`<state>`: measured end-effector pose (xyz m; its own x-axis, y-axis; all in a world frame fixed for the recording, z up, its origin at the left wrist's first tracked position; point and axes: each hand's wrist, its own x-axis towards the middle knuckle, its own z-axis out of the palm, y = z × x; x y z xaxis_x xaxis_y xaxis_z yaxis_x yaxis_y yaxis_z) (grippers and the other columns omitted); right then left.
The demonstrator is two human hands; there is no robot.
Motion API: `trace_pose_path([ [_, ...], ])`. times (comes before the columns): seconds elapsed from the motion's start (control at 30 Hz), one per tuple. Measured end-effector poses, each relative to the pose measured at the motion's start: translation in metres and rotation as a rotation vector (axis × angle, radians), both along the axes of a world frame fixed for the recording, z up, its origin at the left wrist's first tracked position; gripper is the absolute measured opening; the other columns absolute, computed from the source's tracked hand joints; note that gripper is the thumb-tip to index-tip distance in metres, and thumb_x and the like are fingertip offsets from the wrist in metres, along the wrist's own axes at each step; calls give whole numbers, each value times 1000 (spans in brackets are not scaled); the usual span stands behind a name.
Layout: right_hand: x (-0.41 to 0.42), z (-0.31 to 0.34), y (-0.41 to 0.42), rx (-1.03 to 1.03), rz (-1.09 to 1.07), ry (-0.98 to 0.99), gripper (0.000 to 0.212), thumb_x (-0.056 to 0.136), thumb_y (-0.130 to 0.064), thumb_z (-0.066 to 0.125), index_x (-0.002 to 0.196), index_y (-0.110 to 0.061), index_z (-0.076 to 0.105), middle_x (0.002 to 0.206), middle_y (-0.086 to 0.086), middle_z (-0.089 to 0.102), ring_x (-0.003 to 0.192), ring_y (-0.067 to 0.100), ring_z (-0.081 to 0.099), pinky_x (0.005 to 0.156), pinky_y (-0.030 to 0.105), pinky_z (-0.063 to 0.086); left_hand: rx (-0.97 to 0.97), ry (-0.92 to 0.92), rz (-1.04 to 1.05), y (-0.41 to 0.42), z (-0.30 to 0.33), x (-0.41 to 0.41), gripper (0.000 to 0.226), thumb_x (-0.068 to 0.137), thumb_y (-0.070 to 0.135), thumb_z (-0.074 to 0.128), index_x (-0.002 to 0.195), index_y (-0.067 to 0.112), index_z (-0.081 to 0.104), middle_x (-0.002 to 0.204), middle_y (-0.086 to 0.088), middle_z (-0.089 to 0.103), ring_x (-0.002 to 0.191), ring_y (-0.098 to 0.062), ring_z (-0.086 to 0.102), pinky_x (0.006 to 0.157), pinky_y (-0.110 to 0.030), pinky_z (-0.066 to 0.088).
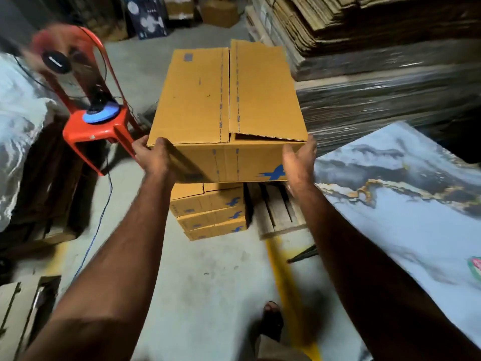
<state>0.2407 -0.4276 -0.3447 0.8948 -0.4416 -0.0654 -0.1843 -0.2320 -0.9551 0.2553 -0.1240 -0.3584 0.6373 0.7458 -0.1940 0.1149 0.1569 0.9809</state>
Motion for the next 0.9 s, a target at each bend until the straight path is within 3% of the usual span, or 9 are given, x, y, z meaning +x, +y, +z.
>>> trace_pose_path([
  [0.13,-50,23,-13,-4,-79,-21,68,91,-20,59,151,-10,29,153,14,33,136,31,41,109,44,42,16,-15,-89,-23,38,-35,47,74,31,62,118,30,48,124,-9,56,105,-24,60,90,-42,52],
  [0.23,-95,35,-20,-37,-150,-56,70,91,-21,60,152,-8,27,156,14,29,141,30,35,113,44,37,5,-13,-151,-30,41,-62,45,70,33,63,111,34,47,123,-10,58,106,-27,61,88,-43,52],
  [0.37,-149,61,-39,-113,-252,-133,60,89,-21,59,143,-5,37,145,14,40,132,30,42,106,38,40,-49,-73,-233,-60,43,-98,37,79,26,64,112,28,46,106,-4,59,90,-20,57,73,-30,46],
  [0.43,-172,73,-56,-142,-308,-140,55,89,-22,59,138,-4,40,140,14,43,128,30,43,101,35,39,-54,-93,-265,-82,49,-111,41,75,28,65,111,27,47,99,-2,58,82,-18,55,69,-28,45],
  [0.67,-263,78,-150,-191,-501,-149,50,90,-21,57,136,-7,43,136,14,46,127,32,44,106,38,37,-96,-92,-578,-188,51,-139,48,67,38,66,110,29,46,110,-12,62,87,-22,56,72,-33,43],
  [0.8,-314,62,-211,-150,-650,-84,53,89,-25,52,138,-11,41,139,11,44,126,31,47,107,47,39,-69,-119,-765,-271,38,-155,47,78,31,67,119,18,49,111,-13,60,92,-25,58,76,-37,45],
  [0.9,-346,50,-251,-130,-724,-38,51,84,-29,48,129,-8,44,135,13,45,121,33,48,103,47,42,-51,-96,-878,-331,24,-166,42,86,27,66,123,19,48,118,-12,59,99,-26,58,85,-37,48],
])
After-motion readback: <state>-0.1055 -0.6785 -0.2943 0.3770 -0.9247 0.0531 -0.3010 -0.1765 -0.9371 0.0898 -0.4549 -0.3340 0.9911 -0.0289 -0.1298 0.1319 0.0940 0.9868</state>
